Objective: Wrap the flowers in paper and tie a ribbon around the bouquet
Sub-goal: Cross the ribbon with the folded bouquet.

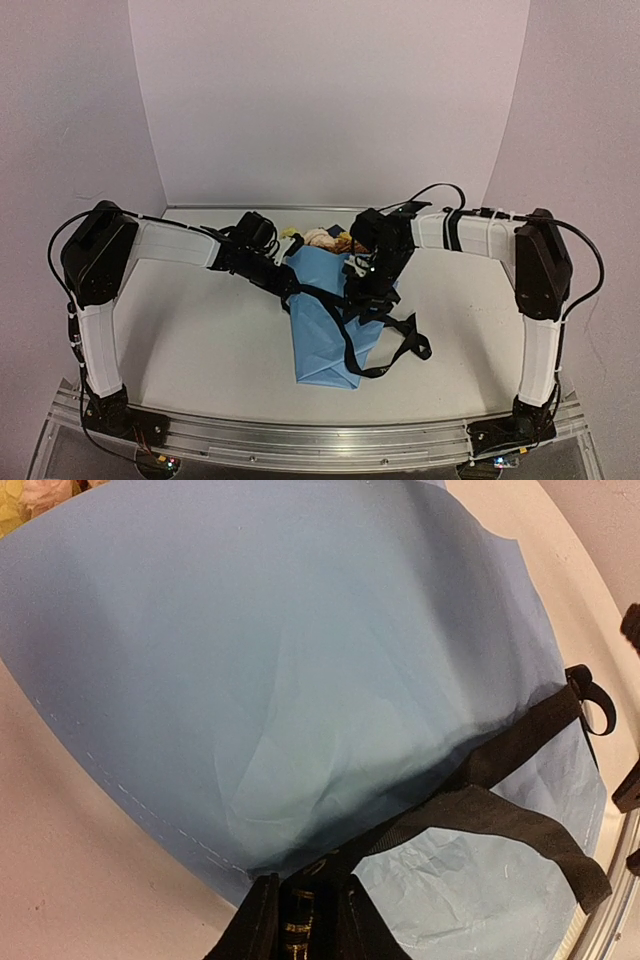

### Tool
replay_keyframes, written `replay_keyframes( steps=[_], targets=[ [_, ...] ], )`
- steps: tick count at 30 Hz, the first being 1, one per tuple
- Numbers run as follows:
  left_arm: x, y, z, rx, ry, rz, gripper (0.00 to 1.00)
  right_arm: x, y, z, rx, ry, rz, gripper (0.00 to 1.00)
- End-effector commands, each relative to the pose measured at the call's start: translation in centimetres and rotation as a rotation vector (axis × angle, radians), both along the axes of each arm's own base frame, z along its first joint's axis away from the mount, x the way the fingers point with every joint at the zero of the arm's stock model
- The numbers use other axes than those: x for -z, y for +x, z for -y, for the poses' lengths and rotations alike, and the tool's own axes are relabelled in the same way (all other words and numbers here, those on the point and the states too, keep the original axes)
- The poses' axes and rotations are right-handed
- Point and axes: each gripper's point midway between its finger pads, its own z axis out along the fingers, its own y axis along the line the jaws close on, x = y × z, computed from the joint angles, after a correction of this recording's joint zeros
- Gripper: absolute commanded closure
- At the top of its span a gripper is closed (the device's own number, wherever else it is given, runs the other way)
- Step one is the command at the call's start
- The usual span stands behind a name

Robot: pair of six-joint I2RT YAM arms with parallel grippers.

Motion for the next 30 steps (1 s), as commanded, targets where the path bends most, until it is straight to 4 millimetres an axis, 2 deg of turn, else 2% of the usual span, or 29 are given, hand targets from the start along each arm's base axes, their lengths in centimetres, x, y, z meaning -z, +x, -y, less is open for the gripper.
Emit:
replay_keyframes(
  steps=[1, 4, 6, 9, 11, 13, 21, 26, 30],
  targets=[
    [-1.9, 0.8, 0.8, 0.010, -0.027, 0.047, 0.82, 1.4, 0.0, -1.4, -0.010, -0.034, 0.021, 0.59],
    [-2.1, 0.8, 1.0, 0.013, -0.035, 0.046, 0.84, 2.5, 0.1, -1.4, -0.004, -0.062, 0.014, 0.60],
    [-2.1, 0.8, 1.0, 0.014, -0.038, 0.047, 0.85, 3.1, 0.2, -1.5, 0.008, -0.073, 0.008, 0.66],
    [-2.3, 0.7, 1.0, 0.013, -0.044, 0.049, 0.87, 3.5, 0.3, -1.5, 0.022, -0.081, 0.004, 0.83],
    [-2.3, 0.7, 1.0, 0.012, -0.044, 0.051, 0.89, 2.9, 0.6, -1.5, 0.028, -0.077, 0.015, 0.94],
    [-2.3, 0.7, 0.9, 0.012, -0.046, 0.053, 0.91, 1.9, 0.7, -1.0, 0.026, -0.074, 0.007, 1.00],
    [-2.3, 0.6, 1.0, 0.015, -0.052, 0.053, 0.98, -2.7, 1.7, 3.1, 0.016, -0.023, 0.031, 1.00],
    [-2.3, 0.7, 1.1, 0.015, -0.056, 0.053, 1.00, -6.1, 5.0, 4.7, 0.029, 0.028, 0.117, 1.00],
    [-2.3, 0.9, 1.0, 0.002, -0.058, 0.051, 1.00, -8.9, 7.9, 4.3, 0.034, 0.085, 0.206, 1.00]
  ],
)
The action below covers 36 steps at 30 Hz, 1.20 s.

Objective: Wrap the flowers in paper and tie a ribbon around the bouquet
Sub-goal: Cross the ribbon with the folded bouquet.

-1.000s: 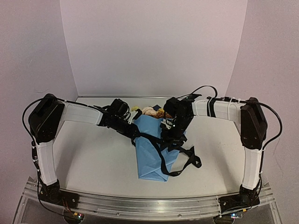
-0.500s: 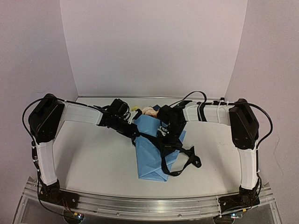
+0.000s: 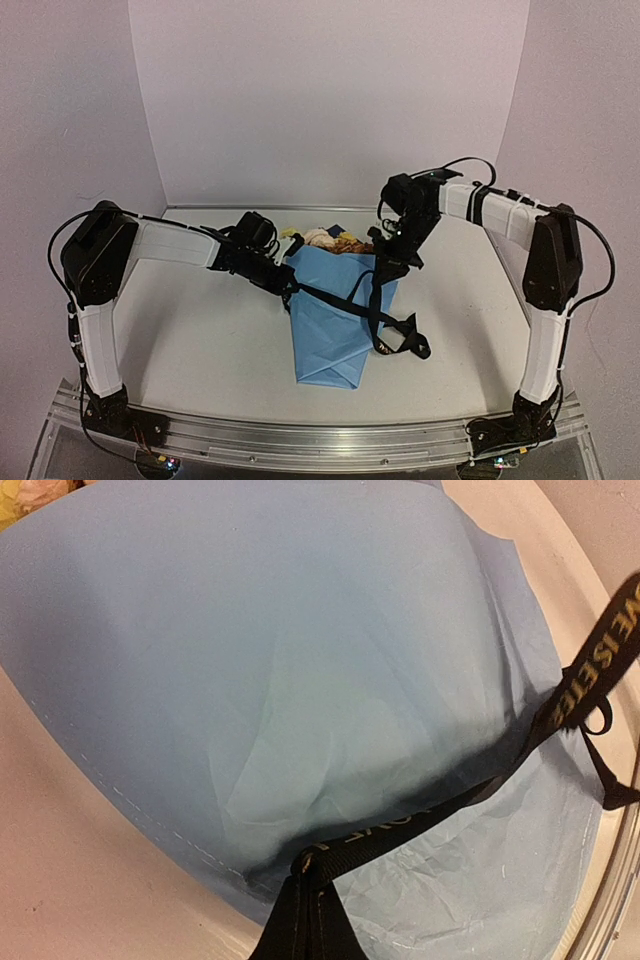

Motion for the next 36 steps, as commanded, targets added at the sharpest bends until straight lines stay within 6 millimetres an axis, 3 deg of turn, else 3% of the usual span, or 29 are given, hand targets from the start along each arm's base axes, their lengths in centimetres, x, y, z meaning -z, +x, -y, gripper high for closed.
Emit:
replay_keyframes(
  steps=[1, 5, 12, 20, 26, 36],
  targets=[
    [-2.3, 1.0, 0.9, -0.006, -0.055, 0.053, 1.00, -4.8, 2.2, -0.6, -0.046, 0.075, 0.136, 1.00],
    [-2.4, 1.2, 0.9, -0.022, -0.073, 0.042, 1.00, -6.4, 3.4, -2.3, -0.039, 0.144, 0.179, 1.00],
    [-3.0, 1.8, 0.7, -0.047, -0.108, 0.026, 1.00, -7.4, 3.3, -6.0, -0.053, 0.237, 0.236, 1.00],
    [-3.5, 2.4, 0.5, -0.071, -0.146, -0.013, 1.00, -2.7, -1.3, -9.3, -0.073, 0.319, 0.076, 1.00],
    [-4.3, 2.3, 0.7, -0.065, -0.164, -0.006, 1.00, 1.4, -2.4, -11.1, -0.056, 0.305, -0.047, 1.00],
    [-5.5, 2.0, 0.9, -0.042, -0.192, 0.015, 1.00, 2.9, -3.9, -12.5, -0.092, 0.300, -0.139, 1.00]
  ],
)
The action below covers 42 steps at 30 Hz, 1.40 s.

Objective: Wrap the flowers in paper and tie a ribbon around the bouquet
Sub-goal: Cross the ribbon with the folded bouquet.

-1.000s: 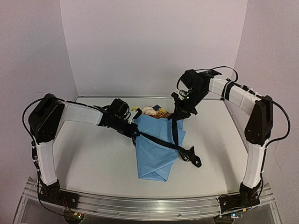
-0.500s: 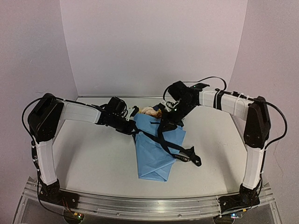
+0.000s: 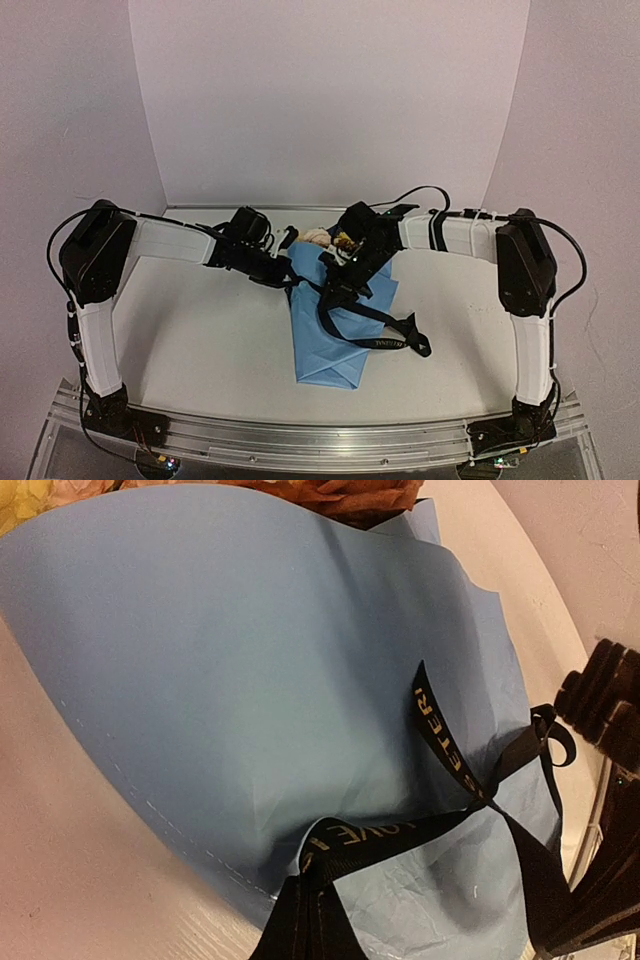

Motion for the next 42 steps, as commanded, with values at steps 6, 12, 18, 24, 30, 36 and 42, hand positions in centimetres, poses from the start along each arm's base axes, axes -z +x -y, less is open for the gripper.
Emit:
replay_keyframes(
  steps=[6, 12, 18, 24, 30, 36, 42],
  targets=[
    [-4.7, 0.5, 0.6, 0.014, -0.085, 0.100, 1.00, 0.5, 0.1, -1.9, -0.024, 0.016, -0.061, 1.00],
    [-4.8, 0.2, 0.4, 0.020, -0.084, 0.104, 1.00, -0.4, -2.4, -0.7, -0.092, 0.058, -0.079, 1.00],
    [-3.6, 0.0, 0.7, 0.050, -0.069, 0.072, 1.00, -3.2, -4.5, 0.9, -0.165, 0.114, -0.025, 1.00],
    [-3.0, 0.2, 0.9, 0.056, -0.063, 0.058, 1.00, -7.4, -5.5, -0.1, -0.217, 0.244, -0.089, 1.00],
    [-3.0, 0.0, 1.0, 0.068, -0.060, 0.057, 1.00, -8.7, -5.2, -1.4, -0.226, 0.301, -0.154, 1.00],
    [-4.4, -0.3, 0.9, 0.088, -0.077, 0.093, 1.00, -4.4, 0.4, -1.3, -0.075, 0.183, -0.199, 1.00],
    [-5.8, -1.4, 1.4, 0.151, -0.117, 0.093, 1.00, -0.4, 4.0, 0.2, 0.027, -0.005, -0.118, 1.00]
  ],
)
